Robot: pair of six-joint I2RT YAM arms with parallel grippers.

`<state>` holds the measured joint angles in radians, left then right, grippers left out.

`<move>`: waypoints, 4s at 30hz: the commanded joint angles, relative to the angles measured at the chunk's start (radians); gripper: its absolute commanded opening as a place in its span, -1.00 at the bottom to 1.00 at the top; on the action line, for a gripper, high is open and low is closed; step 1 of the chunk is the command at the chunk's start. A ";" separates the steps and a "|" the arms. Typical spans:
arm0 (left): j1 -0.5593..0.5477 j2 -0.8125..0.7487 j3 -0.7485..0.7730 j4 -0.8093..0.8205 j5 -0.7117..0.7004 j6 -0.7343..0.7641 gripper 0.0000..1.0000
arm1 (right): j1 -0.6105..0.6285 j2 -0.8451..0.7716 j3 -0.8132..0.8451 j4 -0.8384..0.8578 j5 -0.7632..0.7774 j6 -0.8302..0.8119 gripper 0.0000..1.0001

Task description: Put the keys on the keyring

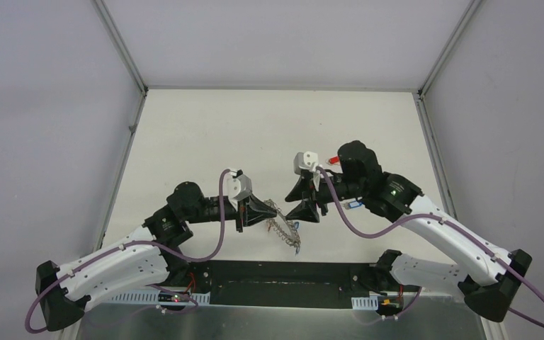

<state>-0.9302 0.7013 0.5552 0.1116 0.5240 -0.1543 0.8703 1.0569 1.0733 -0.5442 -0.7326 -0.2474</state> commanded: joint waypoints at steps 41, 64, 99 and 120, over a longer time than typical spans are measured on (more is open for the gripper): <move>-0.006 -0.102 -0.201 0.593 0.029 -0.037 -1.00 | 0.006 -0.001 -0.094 0.416 -0.173 0.186 -1.00; -0.007 -0.291 0.026 -0.141 -0.032 0.115 0.03 | 0.005 -0.057 -0.100 0.314 -0.149 0.081 -1.00; -0.006 0.124 0.302 -0.358 -0.002 -0.044 -0.53 | 0.009 0.072 0.057 0.128 -0.068 0.170 -1.00; -0.007 0.093 0.251 -0.298 0.015 -0.011 -1.00 | 0.014 0.074 0.057 0.139 -0.060 0.176 -0.96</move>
<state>-0.9348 0.8398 0.8207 -0.2668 0.5499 -0.1829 0.8772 1.1393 1.0737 -0.4915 -0.7895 -0.0948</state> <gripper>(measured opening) 0.017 0.006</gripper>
